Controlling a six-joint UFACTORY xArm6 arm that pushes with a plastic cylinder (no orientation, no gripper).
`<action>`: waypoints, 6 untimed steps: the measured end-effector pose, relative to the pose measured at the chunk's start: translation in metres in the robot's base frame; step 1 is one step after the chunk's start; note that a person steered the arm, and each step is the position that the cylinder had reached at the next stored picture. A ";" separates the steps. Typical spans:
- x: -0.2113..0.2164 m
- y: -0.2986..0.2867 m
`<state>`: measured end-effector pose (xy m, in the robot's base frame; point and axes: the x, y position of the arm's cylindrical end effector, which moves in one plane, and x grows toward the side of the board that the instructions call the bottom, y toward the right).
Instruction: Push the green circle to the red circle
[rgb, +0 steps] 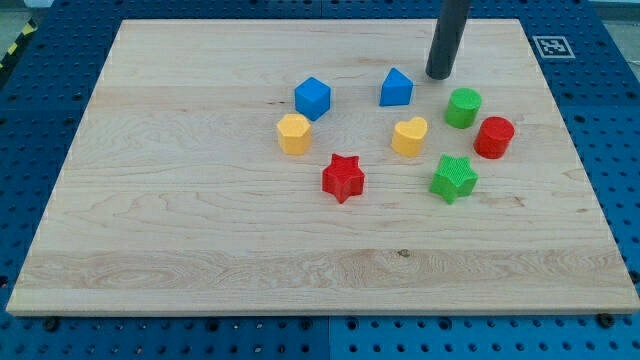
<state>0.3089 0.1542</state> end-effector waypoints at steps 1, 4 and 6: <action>0.000 0.000; 0.051 0.035; 0.050 0.060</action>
